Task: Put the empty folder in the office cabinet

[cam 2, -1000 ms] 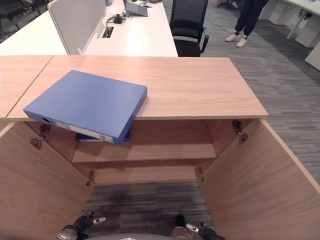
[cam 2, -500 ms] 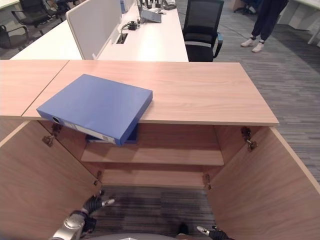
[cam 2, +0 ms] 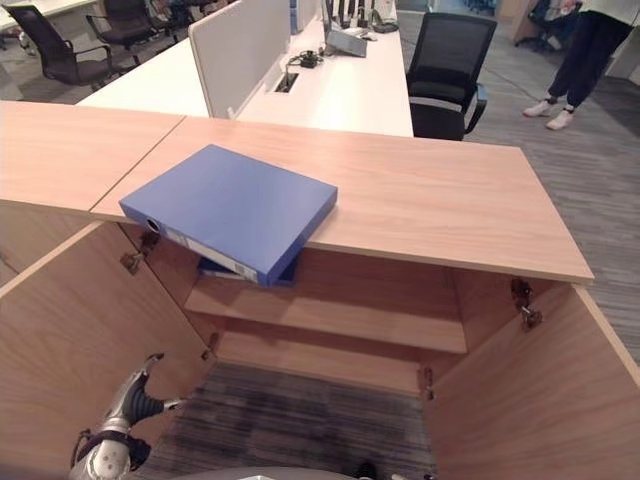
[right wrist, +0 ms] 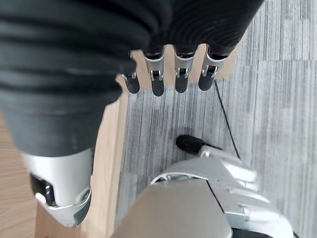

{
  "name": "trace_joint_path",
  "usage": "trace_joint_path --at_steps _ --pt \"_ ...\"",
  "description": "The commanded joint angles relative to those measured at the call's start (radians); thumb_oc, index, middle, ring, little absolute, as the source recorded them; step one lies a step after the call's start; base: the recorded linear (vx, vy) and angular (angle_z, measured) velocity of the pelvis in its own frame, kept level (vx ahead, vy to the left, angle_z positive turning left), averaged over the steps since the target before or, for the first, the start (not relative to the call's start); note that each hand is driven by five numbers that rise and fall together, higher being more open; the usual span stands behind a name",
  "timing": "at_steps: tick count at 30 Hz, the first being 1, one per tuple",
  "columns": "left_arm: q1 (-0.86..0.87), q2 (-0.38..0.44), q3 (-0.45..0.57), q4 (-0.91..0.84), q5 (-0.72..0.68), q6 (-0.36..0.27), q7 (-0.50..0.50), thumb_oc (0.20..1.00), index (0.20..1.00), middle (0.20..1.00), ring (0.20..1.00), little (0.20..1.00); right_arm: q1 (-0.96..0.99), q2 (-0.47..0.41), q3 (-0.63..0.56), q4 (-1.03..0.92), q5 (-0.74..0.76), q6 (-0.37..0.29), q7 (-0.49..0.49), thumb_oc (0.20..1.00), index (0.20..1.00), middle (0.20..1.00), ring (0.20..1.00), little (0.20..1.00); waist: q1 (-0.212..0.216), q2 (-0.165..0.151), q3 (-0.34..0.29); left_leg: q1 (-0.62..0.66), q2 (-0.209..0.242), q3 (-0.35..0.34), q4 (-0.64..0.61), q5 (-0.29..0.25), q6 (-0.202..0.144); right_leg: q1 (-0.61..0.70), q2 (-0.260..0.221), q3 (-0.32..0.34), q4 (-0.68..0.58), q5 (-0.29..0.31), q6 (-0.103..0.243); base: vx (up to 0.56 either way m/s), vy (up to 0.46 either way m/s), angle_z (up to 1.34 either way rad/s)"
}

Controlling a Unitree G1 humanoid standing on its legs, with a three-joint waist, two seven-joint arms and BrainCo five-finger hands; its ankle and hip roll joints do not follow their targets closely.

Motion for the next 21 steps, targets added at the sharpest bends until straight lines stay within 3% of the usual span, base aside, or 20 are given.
trace_joint_path --at_steps 1,6,8,12,13,16,21 --pt "-0.037 0.028 0.049 -0.077 -0.033 -0.044 0.042 1.000 1.000 1.000 1.000 1.000 -0.060 0.006 -0.007 0.028 0.011 -0.018 -0.022 1.000 1.000 1.000 1.000 1.000 0.023 -0.023 0.038 -0.069 -0.031 -0.045 0.011 0.001 0.007 0.115 0.017 0.048 0.022 -0.174 0.033 -0.02 -0.037 0.04" --pt "-0.010 0.025 0.098 -0.131 -0.054 -0.070 0.084 1.000 1.000 1.000 1.000 1.000 -0.055 0.010 -0.001 0.019 0.023 -0.022 -0.025 1.000 1.000 1.000 1.000 1.000 0.037 -0.025 0.036 -0.079 -0.031 -0.057 0.011 0.007 0.004 0.115 0.019 0.036 0.014 -0.170 0.033 -0.01 -0.030 0.08" --pt "-0.019 0.054 0.134 -0.207 -0.012 -0.073 0.144 1.000 1.000 1.000 1.000 1.000 -0.053 0.016 0.011 0.024 0.022 -0.024 -0.032 1.000 1.000 1.000 1.000 1.000 0.044 -0.024 0.035 -0.085 -0.031 -0.062 0.011 0.008 -0.001 0.115 0.021 0.032 0.010 -0.170 0.033 -0.01 -0.033 0.11" --pt "-0.019 0.067 0.144 -0.235 0.005 -0.073 0.148 1.000 1.000 1.000 1.000 1.000 -0.052 0.018 0.013 0.023 0.023 -0.024 -0.032 1.000 1.000 1.000 1.000 1.000 0.045 -0.024 0.036 -0.086 -0.029 -0.064 0.011 0.009 -0.003 0.116 0.021 0.031 0.010 -0.171 0.033 0.00 -0.007 0.01" --pt "-0.024 0.129 0.155 -0.306 0.073 -0.083 0.141 1.000 1.000 1.000 1.000 1.000 -0.054 0.014 0.011 0.023 0.032 -0.027 -0.025 1.000 1.000 1.000 1.000 1.000 0.043 -0.017 0.037 -0.088 -0.030 -0.064 0.011 0.008 -0.005 0.114 0.023 0.030 0.010 -0.171 0.033 0.00 0.000 0.00" --pt "-0.033 0.184 0.182 -0.383 0.127 -0.086 0.143 1.000 1.000 1.000 1.000 1.000 -0.057 0.013 0.015 0.023 0.036 -0.028 -0.018 1.000 1.000 1.000 1.000 1.000 0.042 -0.011 0.038 -0.084 -0.029 -0.063 0.011 0.007 -0.008 0.114 0.027 0.032 0.010 -0.173 0.033 0.00 0.000 0.00" --pt "-0.064 0.233 0.200 -0.470 0.151 -0.101 0.141 1.000 1.000 1.000 1.000 1.000 -0.058 0.012 0.026 0.022 0.027 -0.032 -0.015 1.000 1.000 1.000 1.000 1.000 0.035 -0.006 0.039 -0.082 -0.026 -0.058 0.011 0.007 -0.012 0.113 0.028 0.033 0.009 -0.173 0.034 0.00 0.000 0.00"
